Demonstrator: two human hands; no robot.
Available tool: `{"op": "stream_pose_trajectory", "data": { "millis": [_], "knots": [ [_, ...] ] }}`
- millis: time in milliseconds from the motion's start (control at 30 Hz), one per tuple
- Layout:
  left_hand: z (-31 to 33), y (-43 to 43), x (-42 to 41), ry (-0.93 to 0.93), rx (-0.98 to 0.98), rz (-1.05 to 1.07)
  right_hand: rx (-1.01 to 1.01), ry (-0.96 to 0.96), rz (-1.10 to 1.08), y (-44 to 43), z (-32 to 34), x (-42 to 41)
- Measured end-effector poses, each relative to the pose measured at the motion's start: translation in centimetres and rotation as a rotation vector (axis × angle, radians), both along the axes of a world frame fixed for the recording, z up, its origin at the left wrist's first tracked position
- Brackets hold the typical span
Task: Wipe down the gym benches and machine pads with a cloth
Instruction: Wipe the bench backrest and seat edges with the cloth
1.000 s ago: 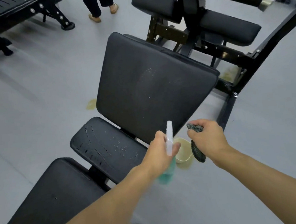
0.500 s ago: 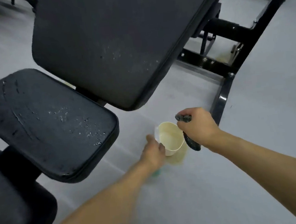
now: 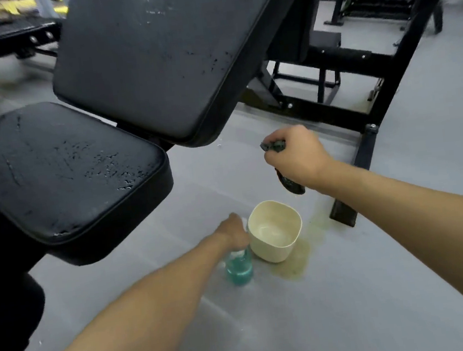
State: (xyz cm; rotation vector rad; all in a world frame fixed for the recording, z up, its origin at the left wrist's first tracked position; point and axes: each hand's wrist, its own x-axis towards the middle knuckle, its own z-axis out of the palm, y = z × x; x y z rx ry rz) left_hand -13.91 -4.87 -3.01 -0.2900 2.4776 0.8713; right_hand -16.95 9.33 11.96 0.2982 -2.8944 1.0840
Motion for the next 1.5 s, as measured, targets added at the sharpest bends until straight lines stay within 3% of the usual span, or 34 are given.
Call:
{"op": "stream_pose_trajectory", "data": {
  "millis": [333, 500, 600, 733, 967, 1233, 1367, 1500],
  "knots": [
    [21.7, 2.7, -3.4, 0.343, -0.052, -0.139, -0.133, 0.438, -0.026, 1.3, 13.9, -1.2],
    [30.2, 1.6, -3.0, 0.304, 0.145, -0.094, -0.103, 0.481, 0.057, 0.5, 18.4, -2.7],
    [32.8, -1.0, -2.7, 0.455, 0.175, 0.030, -0.086, 0.482, 0.079, -1.0, 19.6, -4.2],
    [33.3, -7.3, -4.4, 0.764, -0.111, 0.141, -0.097, 0.513, 0.127, -3.6, 20.3, -6.0],
    [32.2, -16.3, -9.5, 0.723, -0.243, 0.154, 0.009, 0.526, 0.172, -7.8, 21.4, -7.3],
    [29.5, -26.1, -17.6, 0.604, -0.096, 0.144, 0.208, 0.566, 0.243, -17.2, 22.0, -12.6],
    [26.6, -27.5, -17.1, 0.698, 0.176, 0.216, 0.329, 0.610, 0.271, -21.8, 22.3, -16.2],
    [24.6, -26.9, -16.8, 0.864, -0.057, 0.289, 0.478, 0.787, 0.323, -25.9, 22.9, -20.1]
  ]
}}
